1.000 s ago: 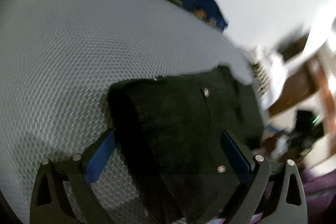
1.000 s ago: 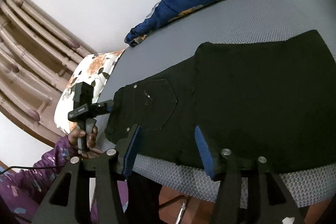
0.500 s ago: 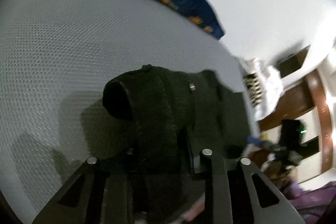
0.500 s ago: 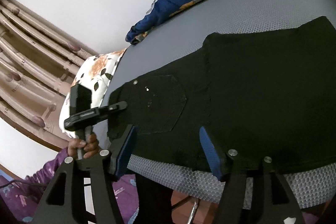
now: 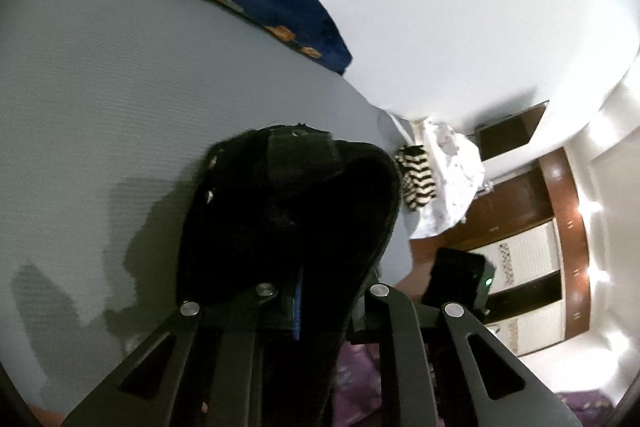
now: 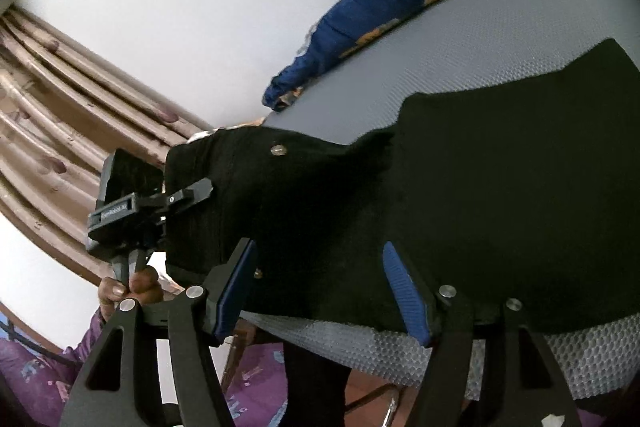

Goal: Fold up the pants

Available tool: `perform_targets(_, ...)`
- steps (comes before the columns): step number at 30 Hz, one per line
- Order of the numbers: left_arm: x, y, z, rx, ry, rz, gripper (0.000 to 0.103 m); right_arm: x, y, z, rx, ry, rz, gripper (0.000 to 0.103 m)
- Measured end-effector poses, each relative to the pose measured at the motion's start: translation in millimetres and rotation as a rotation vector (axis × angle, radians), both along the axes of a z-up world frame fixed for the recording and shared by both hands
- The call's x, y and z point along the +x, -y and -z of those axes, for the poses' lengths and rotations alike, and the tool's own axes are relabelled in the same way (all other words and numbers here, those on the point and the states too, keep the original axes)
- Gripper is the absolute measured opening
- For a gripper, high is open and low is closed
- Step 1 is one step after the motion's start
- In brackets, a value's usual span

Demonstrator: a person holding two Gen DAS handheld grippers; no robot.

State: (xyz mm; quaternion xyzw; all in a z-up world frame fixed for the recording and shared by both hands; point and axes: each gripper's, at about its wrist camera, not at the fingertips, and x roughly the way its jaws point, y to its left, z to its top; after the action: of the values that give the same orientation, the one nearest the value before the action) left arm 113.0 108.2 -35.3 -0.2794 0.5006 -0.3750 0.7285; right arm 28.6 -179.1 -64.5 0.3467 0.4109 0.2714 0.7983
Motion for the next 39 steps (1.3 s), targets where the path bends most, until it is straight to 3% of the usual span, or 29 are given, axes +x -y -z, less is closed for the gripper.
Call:
perform_targets(7,12,71,-9,-0.071,-0.001,0.016,0.015,-3,32,-15,0.077,0.065,-0.046,0.066)
perform_targets(11,21,132,8,-0.098,-0.055,0.05,0.015,4,65,-4,0.167,0.035,-0.035,0.066)
perform_targets(15,28,188,23,-0.085,-0.068,0.089,0.015,5,93,4,0.166,0.039,-0.028,0.068)
perform_targets(17,34,209,38,-0.092,-0.095,0.101,0.018,5,118,16,0.17,0.012,0.01,0.068)
perform_targets(22,41,268,60,-0.15,-0.103,0.258,0.018,1,159,57,0.236,-0.086,0.087,0.072)
perform_targets(24,40,271,53,-0.165,-0.066,0.263,0.018,-4,169,76,0.28,-0.11,0.116,0.07)
perform_targets(27,42,249,32,-0.163,-0.001,0.209,0.027,-6,172,75,0.284,-0.093,0.113,0.07)
perform_targets(30,41,214,12,-0.089,0.069,0.123,0.054,1,167,70,0.223,-0.087,0.082,0.078)
perform_targets(31,44,202,12,-0.069,0.068,0.094,0.069,6,160,66,0.17,-0.086,0.068,0.078)
perform_targets(34,40,166,21,-0.056,0.036,0.009,0.073,19,146,58,0.059,-0.081,0.022,0.078)
perform_targets(35,39,155,26,-0.036,0.025,-0.012,0.073,22,140,56,0.011,-0.081,0.013,0.065)
perform_targets(36,36,147,30,0.006,0.028,-0.034,0.073,25,136,55,-0.045,-0.082,0.002,0.026)
perform_targets(37,33,143,34,0.047,0.045,-0.049,0.073,27,133,55,-0.104,-0.094,-0.007,0.02)
perform_targets(39,24,134,42,0.1,0.071,-0.061,0.073,26,139,56,-0.078,-0.11,0.008,0.016)
